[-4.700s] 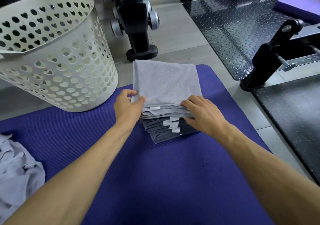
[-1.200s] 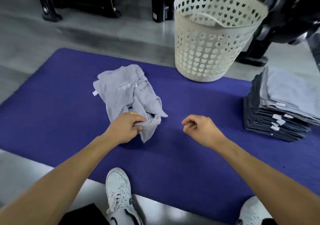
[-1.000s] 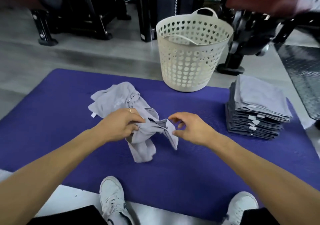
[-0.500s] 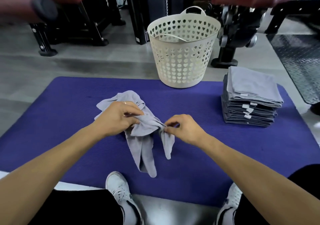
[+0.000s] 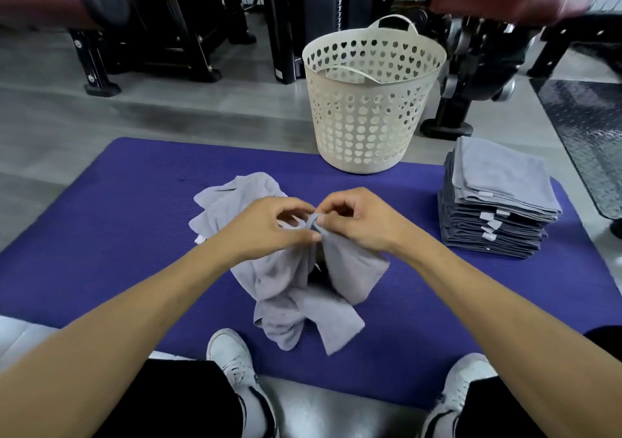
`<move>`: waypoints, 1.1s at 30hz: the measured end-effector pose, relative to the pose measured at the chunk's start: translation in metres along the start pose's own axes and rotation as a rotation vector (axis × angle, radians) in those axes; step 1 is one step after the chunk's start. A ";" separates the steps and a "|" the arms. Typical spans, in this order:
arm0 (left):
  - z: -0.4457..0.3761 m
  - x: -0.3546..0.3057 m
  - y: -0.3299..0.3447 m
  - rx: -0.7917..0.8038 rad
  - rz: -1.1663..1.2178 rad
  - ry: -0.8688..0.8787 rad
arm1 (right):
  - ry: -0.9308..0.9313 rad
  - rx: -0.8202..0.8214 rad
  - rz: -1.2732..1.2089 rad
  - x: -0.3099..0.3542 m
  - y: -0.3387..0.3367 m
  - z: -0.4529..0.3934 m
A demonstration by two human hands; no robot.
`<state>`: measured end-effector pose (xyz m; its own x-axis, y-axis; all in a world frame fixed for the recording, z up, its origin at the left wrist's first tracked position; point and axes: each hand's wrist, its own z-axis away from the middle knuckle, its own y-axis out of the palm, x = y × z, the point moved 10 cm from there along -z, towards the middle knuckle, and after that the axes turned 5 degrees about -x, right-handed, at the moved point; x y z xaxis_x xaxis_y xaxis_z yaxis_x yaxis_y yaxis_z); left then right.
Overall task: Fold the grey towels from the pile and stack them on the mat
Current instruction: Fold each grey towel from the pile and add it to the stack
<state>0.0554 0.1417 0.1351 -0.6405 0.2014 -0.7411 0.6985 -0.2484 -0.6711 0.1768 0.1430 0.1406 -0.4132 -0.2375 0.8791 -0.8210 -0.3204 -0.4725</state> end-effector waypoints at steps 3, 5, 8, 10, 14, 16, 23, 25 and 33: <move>-0.003 -0.011 -0.005 -0.069 0.069 0.020 | 0.008 -0.083 -0.058 0.006 -0.014 0.003; -0.003 -0.018 -0.013 -0.113 0.137 0.012 | 0.040 -0.143 -0.089 0.000 -0.023 0.008; -0.001 -0.022 -0.033 -0.217 0.180 -0.036 | 0.124 -0.106 -0.071 -0.018 -0.026 0.016; 0.001 -0.020 -0.045 -0.264 0.185 -0.070 | 0.169 -0.051 -0.030 -0.029 -0.024 0.022; -0.001 -0.012 -0.051 -0.219 0.131 -0.145 | 0.217 -0.151 -0.047 -0.036 -0.039 0.027; -0.005 -0.003 -0.046 -0.166 -0.045 -0.192 | 0.190 -0.256 -0.117 -0.026 -0.055 0.027; -0.018 -0.064 -0.012 0.005 0.021 0.053 | 0.016 -0.184 -0.027 0.031 -0.075 0.024; -0.022 -0.087 -0.005 -0.001 0.036 0.142 | -0.020 -0.163 -0.007 0.041 -0.085 0.025; -0.042 -0.114 -0.034 -0.250 0.313 0.141 | 0.157 -0.184 -0.062 -0.007 -0.112 0.037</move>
<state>0.1179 0.1671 0.2420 -0.3476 0.2847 -0.8934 0.9193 -0.0842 -0.3845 0.2856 0.1467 0.1853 -0.4042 -0.0729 0.9117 -0.8986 -0.1542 -0.4107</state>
